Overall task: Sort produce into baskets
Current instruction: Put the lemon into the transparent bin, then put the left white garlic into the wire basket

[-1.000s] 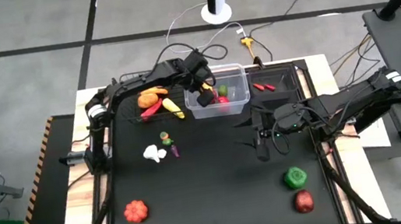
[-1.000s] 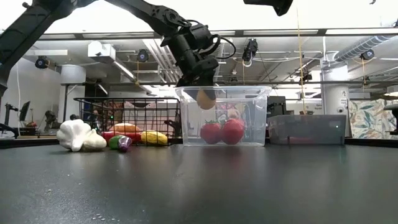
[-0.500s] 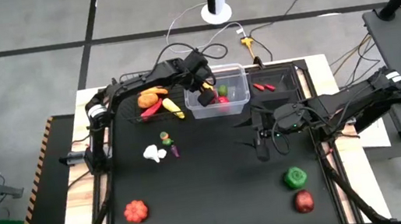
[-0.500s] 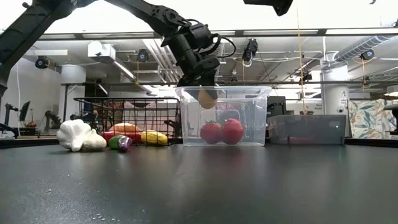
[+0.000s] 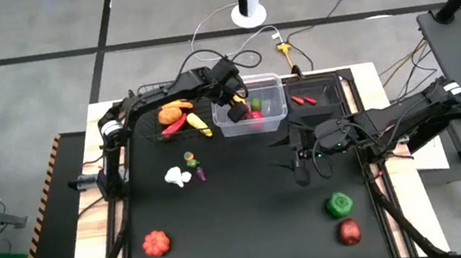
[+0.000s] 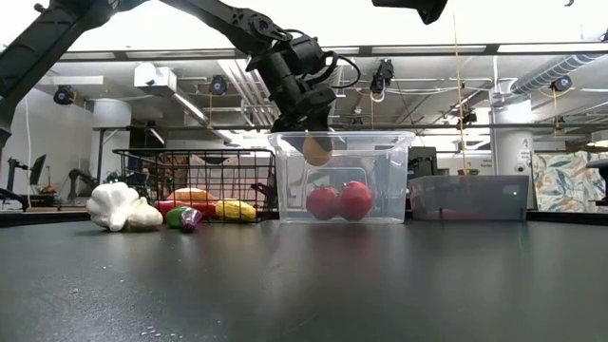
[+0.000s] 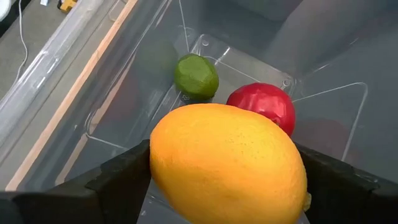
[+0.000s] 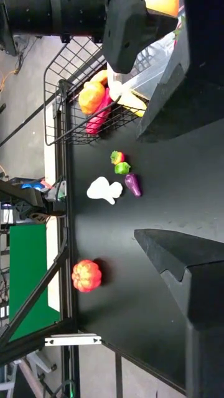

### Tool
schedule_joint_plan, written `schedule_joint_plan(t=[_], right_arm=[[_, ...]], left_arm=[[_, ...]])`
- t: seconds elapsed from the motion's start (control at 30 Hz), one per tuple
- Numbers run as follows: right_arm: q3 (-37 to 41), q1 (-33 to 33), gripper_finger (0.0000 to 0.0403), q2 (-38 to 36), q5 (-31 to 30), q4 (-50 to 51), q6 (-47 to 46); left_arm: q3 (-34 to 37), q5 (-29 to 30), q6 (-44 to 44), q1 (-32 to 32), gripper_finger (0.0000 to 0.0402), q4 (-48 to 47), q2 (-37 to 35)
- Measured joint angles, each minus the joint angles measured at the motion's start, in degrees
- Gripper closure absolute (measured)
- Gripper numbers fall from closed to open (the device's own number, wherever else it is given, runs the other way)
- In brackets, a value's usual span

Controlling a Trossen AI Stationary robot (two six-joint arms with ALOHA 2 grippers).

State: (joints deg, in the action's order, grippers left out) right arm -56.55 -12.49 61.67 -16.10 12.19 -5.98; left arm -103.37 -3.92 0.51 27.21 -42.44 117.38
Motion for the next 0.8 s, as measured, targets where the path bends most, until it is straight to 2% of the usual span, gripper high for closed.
schedule_joint_plan(t=[0.13, 0.37, 0.57, 0.7, 0.8], right_arm=[[0.00, 0.00, 0.0174, 0.00, 0.00, 0.00, 0.00], [0.00, 0.00, 0.0174, 0.00, 0.01, 0.23, 0.01], [0.00, 0.00, 0.0174, 0.00, 0.01, 1.22, -0.40], [0.00, 0.00, 0.0174, 0.00, 0.02, 1.72, -0.89], [0.00, 0.00, 0.0174, 0.00, 0.01, 2.60, -1.89]], left_arm=[[0.00, -0.04, -0.09, -0.01, 0.0058, 0.00, 0.00], [0.00, -0.05, -0.76, -0.01, 0.0006, 0.01, 0.00], [0.02, 0.07, 0.70, 0.05, 0.0021, 0.24, -0.42], [0.02, -3.00, 1.09, -0.07, 0.0026, 0.11, -2.12], [0.02, -3.19, 1.09, -1.16, 0.0027, -0.75, -4.14]])
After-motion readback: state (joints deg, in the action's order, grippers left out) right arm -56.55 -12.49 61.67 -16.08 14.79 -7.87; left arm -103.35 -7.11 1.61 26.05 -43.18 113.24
